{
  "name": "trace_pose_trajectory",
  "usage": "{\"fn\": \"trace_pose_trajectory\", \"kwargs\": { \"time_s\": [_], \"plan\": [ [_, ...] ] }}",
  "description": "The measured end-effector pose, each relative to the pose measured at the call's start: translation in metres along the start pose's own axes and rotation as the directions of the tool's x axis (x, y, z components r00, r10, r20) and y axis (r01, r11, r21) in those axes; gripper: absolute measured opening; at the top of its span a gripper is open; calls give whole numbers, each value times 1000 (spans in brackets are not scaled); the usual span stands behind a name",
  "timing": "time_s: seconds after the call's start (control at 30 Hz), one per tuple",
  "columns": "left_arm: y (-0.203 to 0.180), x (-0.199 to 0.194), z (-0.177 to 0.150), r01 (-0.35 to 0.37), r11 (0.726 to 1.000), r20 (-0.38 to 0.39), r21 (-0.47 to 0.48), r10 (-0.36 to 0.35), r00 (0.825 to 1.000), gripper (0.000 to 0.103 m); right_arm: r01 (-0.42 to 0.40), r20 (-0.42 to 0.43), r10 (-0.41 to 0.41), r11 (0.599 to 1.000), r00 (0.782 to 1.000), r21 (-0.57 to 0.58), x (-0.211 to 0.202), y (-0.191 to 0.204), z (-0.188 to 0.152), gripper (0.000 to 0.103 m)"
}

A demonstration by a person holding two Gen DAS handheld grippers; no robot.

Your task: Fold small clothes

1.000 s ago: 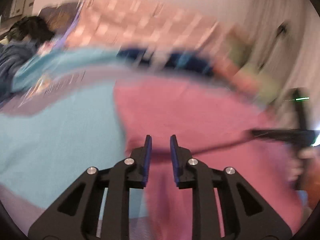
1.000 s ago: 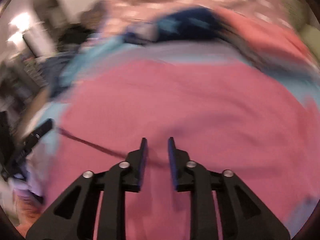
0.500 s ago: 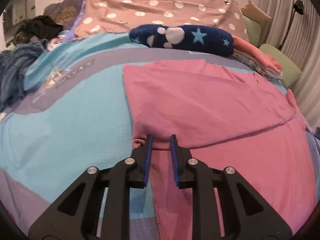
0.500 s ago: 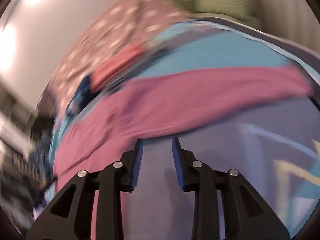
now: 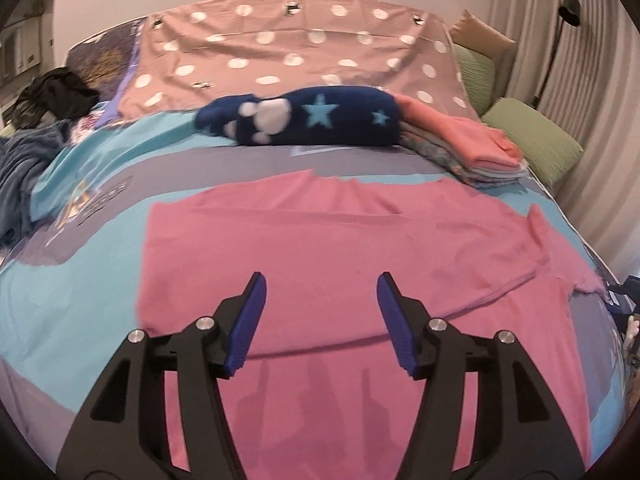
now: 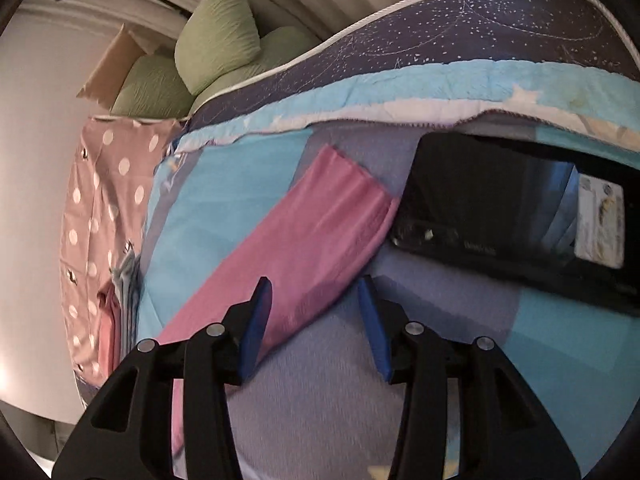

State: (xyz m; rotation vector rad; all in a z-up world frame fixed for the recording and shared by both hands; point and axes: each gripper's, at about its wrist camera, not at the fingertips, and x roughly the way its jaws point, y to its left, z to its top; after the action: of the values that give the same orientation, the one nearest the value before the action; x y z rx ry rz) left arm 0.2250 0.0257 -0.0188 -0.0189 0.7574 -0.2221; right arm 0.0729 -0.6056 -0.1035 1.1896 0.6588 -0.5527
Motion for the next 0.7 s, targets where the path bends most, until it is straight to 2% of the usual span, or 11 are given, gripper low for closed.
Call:
{"fn": "trace_pose_trajectory", "kwargs": {
  "time_s": [0.13,0.17,0.2,0.23,0.33,0.43,0.47,0.53,0.57,0.63,0.7],
  "plan": [
    [-18,18,6,35,999,-13,0,-35,999,60,10,17,-9,999,1000,-42,11,6,5,47],
    [-20,22,6,38,999,-18,-2,-38,999,60,15,18,-14,998,1000,-55,17,11,8,44],
    [-22,29,7,41,999,-28,-9,-41,999,61,10,9,-9,997,1000,-74,21,13,8,19],
    [-23,35,7,40,999,-39,-17,-41,998,62,0,-6,0,997,1000,-75,27,18,7,2],
    [-22,53,6,39,998,-66,-48,-42,997,62,-65,-2,65,993,998,-98,24,38,4,2],
    [-17,64,5,53,995,-78,-86,-59,995,62,-190,-23,190,962,982,-198,15,88,-14,2],
    [-15,66,5,62,993,-78,-98,-70,994,62,-239,-47,234,944,971,-229,12,106,-23,2],
    [-11,66,3,82,990,-68,-116,-90,994,62,-350,-125,327,885,937,-307,8,154,-54,2],
    [-9,65,2,93,988,-61,-126,-101,993,62,-383,-153,351,864,924,-328,7,168,-66,2],
    [-6,62,0,123,981,-42,-147,-130,991,62,-479,-251,410,789,877,-384,6,208,-106,2],
    [-2,61,-1,159,973,-26,-165,-166,986,62,-556,-350,436,713,829,-427,8,243,-150,2]
  ]
}}
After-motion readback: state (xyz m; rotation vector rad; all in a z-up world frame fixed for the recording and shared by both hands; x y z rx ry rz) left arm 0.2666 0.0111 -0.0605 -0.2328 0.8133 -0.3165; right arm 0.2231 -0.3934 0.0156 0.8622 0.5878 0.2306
